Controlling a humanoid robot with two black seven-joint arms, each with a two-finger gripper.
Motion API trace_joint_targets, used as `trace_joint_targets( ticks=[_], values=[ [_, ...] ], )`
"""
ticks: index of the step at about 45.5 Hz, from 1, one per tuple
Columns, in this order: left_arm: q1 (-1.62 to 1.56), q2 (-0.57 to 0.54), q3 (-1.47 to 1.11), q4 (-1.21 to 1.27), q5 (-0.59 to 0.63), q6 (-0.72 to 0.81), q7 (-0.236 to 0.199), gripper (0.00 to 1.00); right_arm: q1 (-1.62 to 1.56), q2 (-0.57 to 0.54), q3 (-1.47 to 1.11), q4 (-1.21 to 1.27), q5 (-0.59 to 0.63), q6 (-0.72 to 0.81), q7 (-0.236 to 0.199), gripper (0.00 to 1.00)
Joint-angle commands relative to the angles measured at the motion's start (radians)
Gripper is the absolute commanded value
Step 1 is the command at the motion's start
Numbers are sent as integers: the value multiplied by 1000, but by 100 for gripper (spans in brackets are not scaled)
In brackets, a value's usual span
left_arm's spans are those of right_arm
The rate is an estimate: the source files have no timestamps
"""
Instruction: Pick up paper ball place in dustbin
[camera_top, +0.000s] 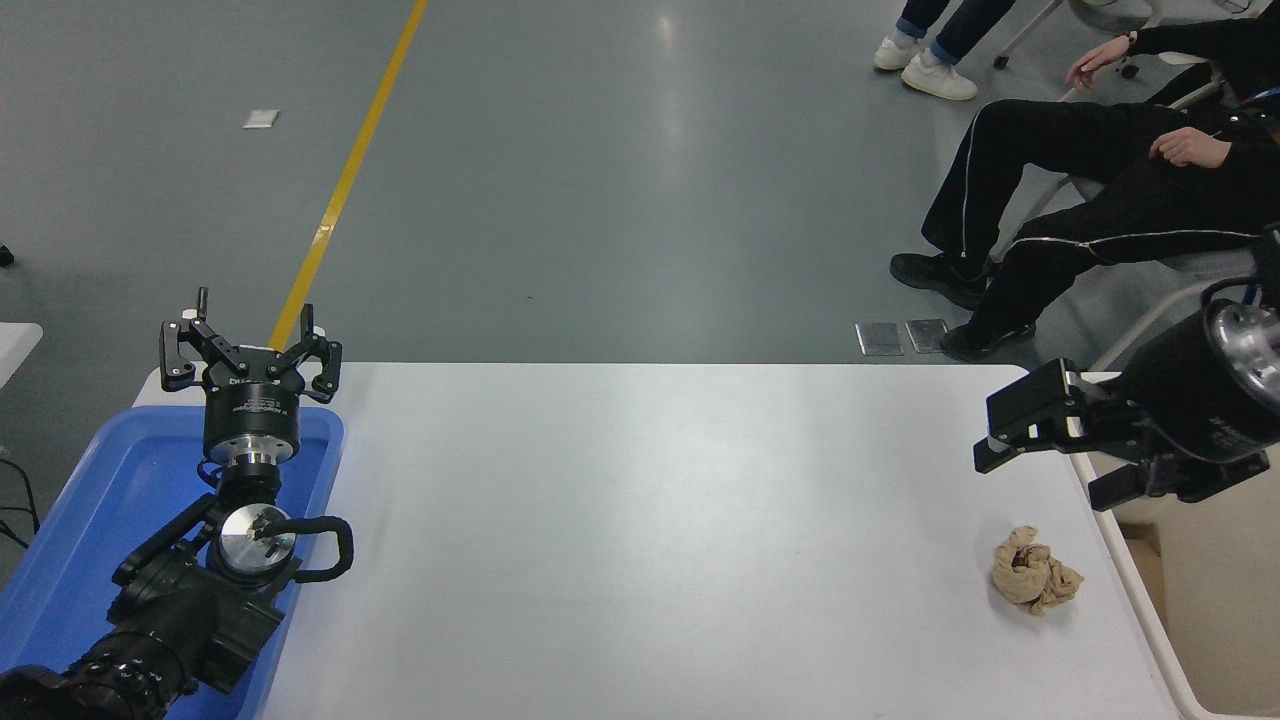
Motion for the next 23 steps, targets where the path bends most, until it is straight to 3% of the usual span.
trace_joint_targets(
  ticks=[1, 10, 23],
  values=[
    [0, 0, 0, 0, 0, 0, 0, 99, -236, -3, 16, -134, 1, -153, 3, 100],
    [0, 0, 0, 0, 0, 0, 1, 99, -500, -3, 91, -217, 0, -335, 10, 100],
    [0, 0, 0, 0, 0, 0, 0, 99, -819, 9, 291, -441, -2, -434, 12, 100]
  ],
)
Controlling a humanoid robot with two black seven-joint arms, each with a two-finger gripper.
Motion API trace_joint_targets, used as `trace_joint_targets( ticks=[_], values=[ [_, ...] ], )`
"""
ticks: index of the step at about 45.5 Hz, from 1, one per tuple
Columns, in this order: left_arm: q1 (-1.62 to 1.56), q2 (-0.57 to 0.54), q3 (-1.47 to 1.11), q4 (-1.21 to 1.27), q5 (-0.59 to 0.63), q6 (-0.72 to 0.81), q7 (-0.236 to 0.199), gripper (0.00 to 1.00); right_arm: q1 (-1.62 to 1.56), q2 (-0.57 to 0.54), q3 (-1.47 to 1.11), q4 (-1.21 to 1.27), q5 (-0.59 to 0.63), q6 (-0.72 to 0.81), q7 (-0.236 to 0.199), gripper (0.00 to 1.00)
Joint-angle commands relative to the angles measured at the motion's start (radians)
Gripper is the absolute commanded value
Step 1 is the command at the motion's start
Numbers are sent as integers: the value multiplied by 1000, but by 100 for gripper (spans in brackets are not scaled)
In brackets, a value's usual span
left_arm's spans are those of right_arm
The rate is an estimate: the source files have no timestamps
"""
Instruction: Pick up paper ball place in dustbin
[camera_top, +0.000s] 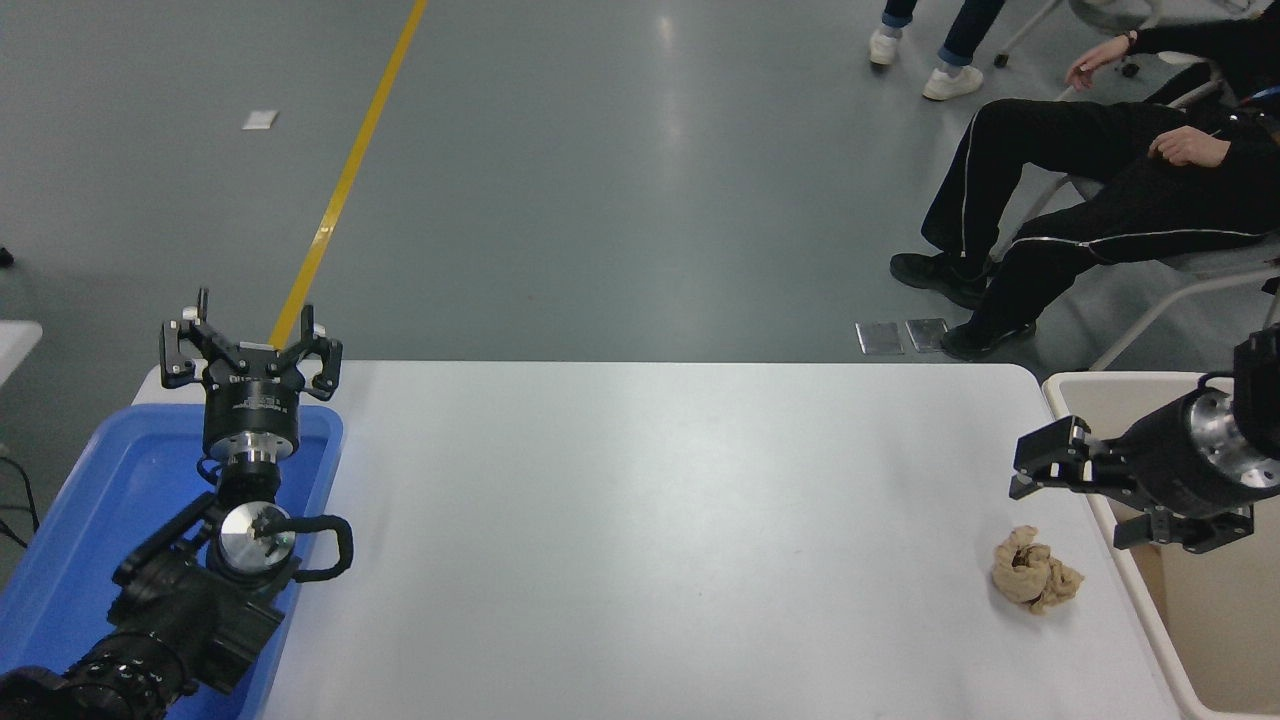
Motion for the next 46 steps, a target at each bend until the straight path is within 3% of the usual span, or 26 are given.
trace_joint_targets(
  ticks=[1, 10, 21, 36, 38, 40, 46],
  values=[
    [0, 0, 0, 1, 0, 0, 1, 99, -298, 8, 166, -205, 0, -109, 2, 100],
    [0, 0, 0, 1, 0, 0, 1, 99, -524, 49, 338, -334, -1, -122, 2, 100],
    [0, 0, 0, -1, 0, 0, 1, 99, -676, 180, 376, -528, -1, -169, 2, 100],
    [-2, 0, 0, -1, 0, 0, 1, 99, -749, 226, 416, -599, -1, -203, 1, 99],
    [-2, 0, 0, 1, 0, 0, 1, 99, -756, 232, 416, -616, -1, -212, 2, 96],
    [-2, -1, 0, 1, 0, 0, 1, 99, -763, 238, 416, -628, -1, -218, 2, 86],
    [-2, -1, 0, -1, 0, 0, 1, 99, -765, 241, 415, -637, -16, -220, 1, 38]
  ],
)
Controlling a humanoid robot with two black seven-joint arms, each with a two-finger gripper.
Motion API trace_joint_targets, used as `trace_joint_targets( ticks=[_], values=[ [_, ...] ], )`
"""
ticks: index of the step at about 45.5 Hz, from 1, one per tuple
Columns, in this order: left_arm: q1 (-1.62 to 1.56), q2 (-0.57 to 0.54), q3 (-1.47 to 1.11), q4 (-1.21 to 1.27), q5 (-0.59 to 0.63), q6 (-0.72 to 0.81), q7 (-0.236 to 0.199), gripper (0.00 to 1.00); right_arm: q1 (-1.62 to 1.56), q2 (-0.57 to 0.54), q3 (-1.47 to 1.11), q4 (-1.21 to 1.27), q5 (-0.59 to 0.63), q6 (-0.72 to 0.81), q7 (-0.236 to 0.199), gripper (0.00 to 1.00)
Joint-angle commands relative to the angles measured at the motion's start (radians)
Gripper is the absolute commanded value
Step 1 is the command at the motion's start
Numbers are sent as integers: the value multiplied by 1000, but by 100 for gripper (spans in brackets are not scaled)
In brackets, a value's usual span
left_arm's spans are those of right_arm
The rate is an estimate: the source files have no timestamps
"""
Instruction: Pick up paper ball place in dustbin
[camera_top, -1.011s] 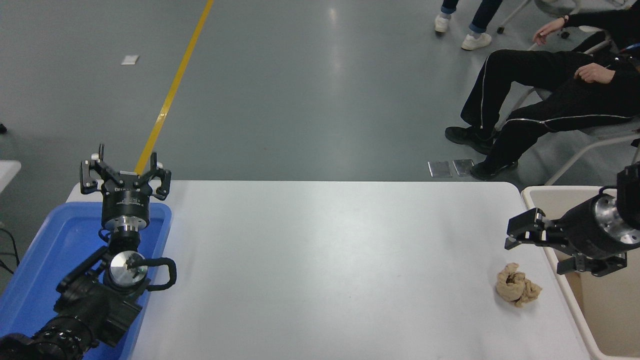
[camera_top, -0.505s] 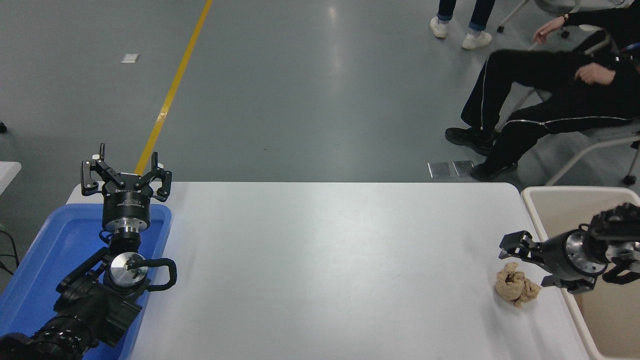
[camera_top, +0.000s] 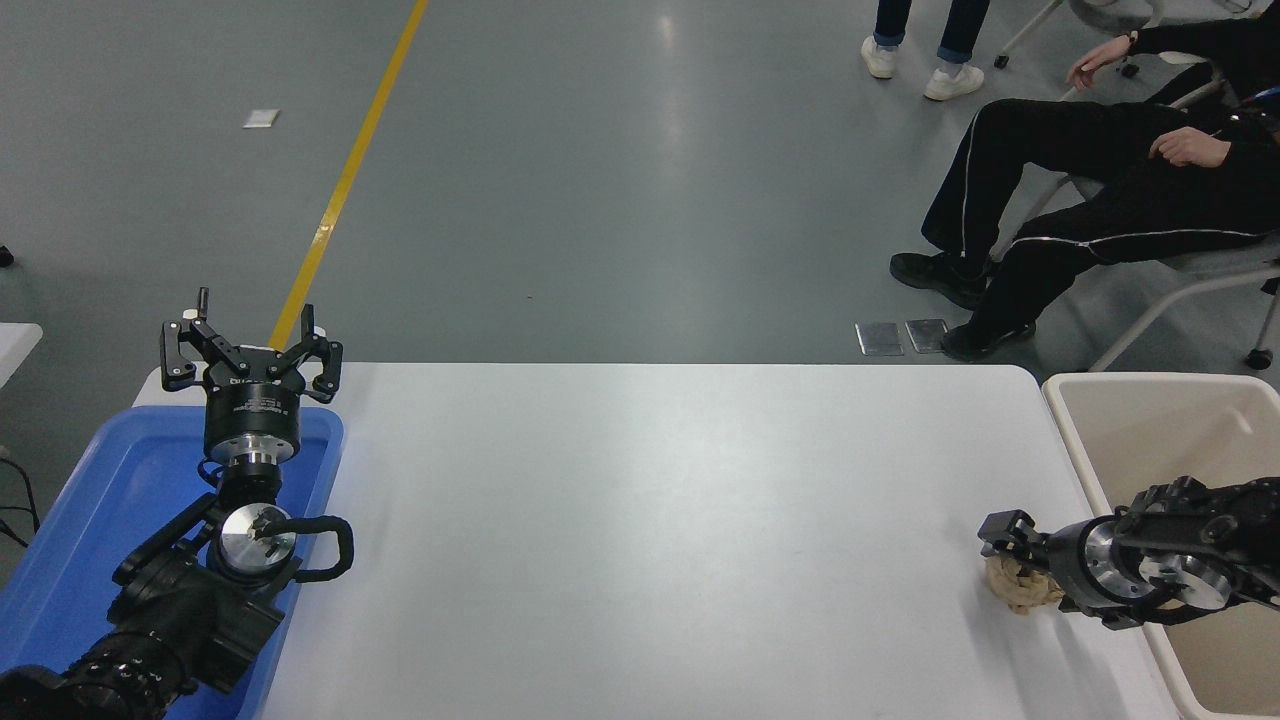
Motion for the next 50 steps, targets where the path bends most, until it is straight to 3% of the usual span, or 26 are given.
trace_joint_targets(
  ticks=[1, 6, 18, 27, 40, 50],
  values=[
    [-1, -1, 0, 0, 0, 0, 1, 99, -30, 24, 9, -47, -17, -18, -1, 30],
    [-1, -1, 0, 0, 0, 0, 1, 99, -21, 23, 7, -44, -17, -17, 1, 0],
    [-1, -1, 0, 0, 0, 0, 1, 99, 16, 6, 4, -20, -28, -6, 1, 0],
    [-1, -1, 0, 0, 0, 0, 1, 99, 186, -134, -36, 192, -31, -3, -2, 0],
    [-1, -1, 0, 0, 0, 0, 1, 99, 634, -278, -358, 606, -31, 43, -10, 0],
    [-1, 0, 0, 0, 0, 0, 1, 99, 1054, -300, -626, 848, -45, 126, -11, 0]
  ],
)
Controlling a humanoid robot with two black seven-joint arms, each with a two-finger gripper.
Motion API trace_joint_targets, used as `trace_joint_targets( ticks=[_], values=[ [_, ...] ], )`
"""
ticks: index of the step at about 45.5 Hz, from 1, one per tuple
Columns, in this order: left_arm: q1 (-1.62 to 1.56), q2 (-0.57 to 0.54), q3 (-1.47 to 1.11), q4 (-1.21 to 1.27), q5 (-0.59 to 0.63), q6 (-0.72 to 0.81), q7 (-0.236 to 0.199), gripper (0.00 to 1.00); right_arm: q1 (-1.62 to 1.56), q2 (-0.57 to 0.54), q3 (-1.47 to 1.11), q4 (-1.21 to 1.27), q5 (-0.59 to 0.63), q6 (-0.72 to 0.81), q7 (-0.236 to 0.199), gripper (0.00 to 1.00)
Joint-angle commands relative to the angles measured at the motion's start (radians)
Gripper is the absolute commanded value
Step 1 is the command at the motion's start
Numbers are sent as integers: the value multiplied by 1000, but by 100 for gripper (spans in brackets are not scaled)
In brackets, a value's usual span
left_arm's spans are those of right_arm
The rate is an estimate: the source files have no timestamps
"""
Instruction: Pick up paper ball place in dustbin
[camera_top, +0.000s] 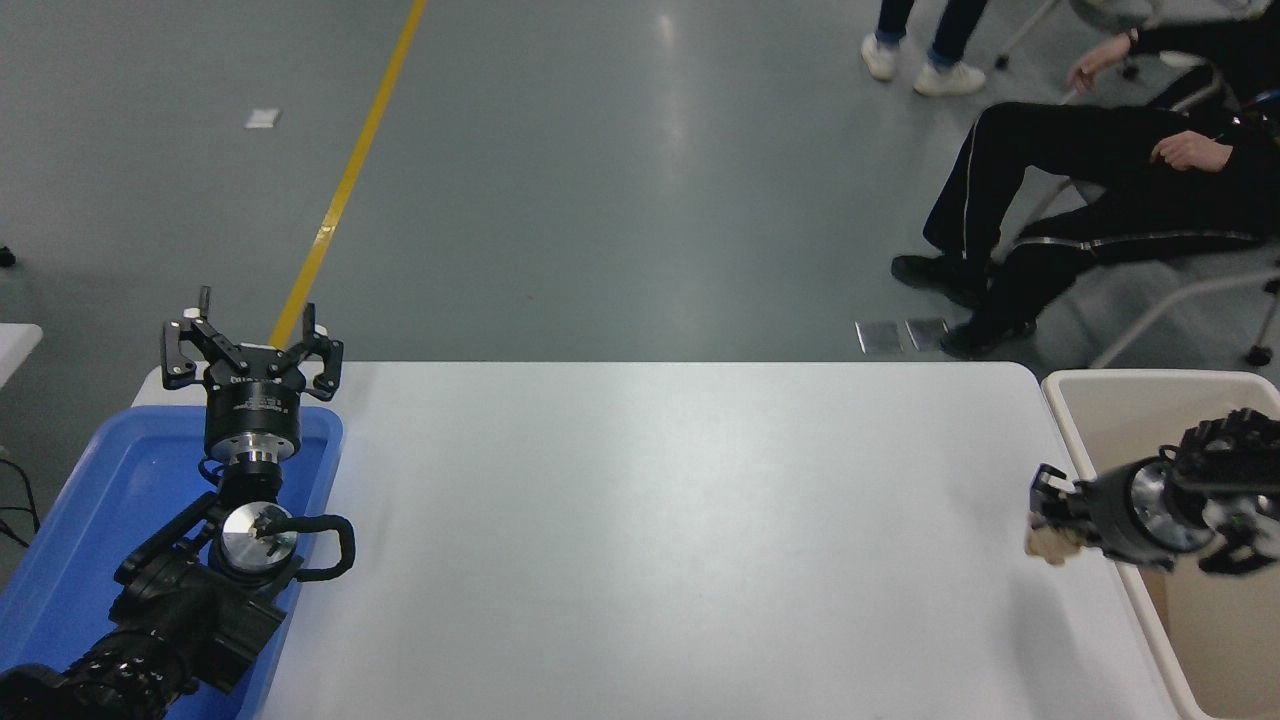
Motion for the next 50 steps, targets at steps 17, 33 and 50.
trace_joint_targets(
  ticks=[17, 33, 50],
  values=[
    [0, 1, 0, 0, 0, 0, 0, 99, 763, -31, -352, 294, -7, 324, -10, 0],
    [0, 1, 0, 0, 0, 0, 0, 99, 942, -33, -384, 294, -7, 506, -24, 7],
    [0, 0, 0, 0, 2, 0, 0, 99, 745, -59, -377, 256, -32, 432, -26, 8]
  ],
)
